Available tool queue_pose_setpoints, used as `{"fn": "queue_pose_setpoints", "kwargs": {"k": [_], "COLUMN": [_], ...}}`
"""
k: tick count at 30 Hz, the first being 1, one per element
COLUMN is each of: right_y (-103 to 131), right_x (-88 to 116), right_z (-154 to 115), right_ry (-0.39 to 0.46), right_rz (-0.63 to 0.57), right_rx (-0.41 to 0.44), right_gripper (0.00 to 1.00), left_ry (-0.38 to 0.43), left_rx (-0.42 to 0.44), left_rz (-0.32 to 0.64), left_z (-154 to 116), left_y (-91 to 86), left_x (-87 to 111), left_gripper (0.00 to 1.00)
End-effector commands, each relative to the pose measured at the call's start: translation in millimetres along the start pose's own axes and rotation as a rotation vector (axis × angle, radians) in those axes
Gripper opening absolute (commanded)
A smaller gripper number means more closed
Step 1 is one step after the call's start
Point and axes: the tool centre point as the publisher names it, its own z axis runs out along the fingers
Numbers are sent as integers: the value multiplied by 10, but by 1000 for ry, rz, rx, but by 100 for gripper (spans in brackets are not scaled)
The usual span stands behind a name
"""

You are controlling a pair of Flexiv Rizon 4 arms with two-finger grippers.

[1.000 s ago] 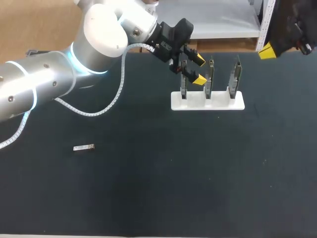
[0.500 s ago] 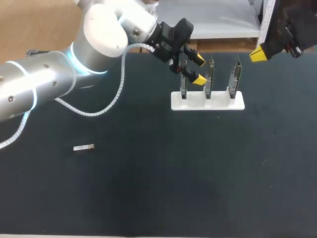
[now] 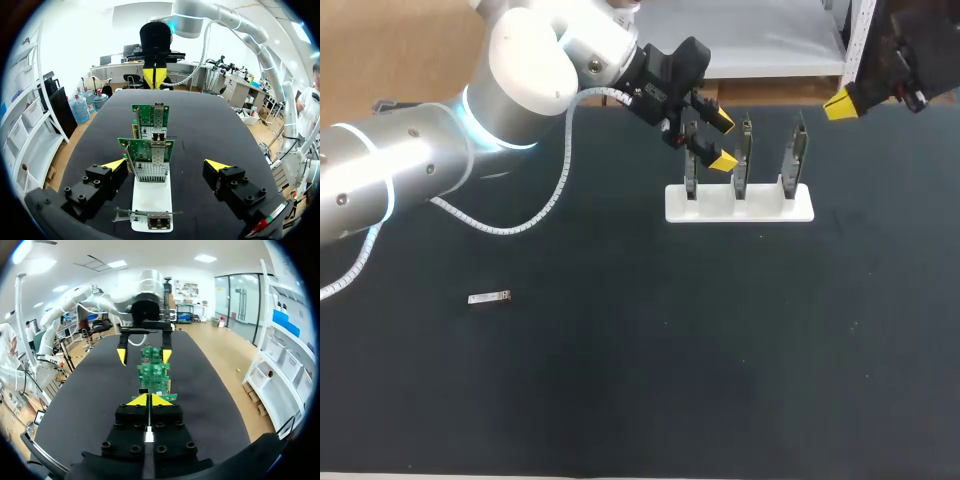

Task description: Pick up the optical module with the left hand, and insert it into the network port with the right hand.

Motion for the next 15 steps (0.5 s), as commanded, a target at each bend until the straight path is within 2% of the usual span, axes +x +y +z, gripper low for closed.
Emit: {"fn": "queue_pose_setpoints", "kwargs": {"k": [1,15], "right_y": [111,111], "right_x": [-29,-29], "right_z": [28,28], "right_ry": [7,7], "right_rz": [-2,-2], "right_rx": [27,27], "right_gripper": [100,100], "left_ry": [5,-4], "left_rx": [5,2], "left_rz": [-1,0], "left_z": [1,-16], "left_y": [24,16], "left_x": [-10,-26], "left_gripper": [100,100]}}
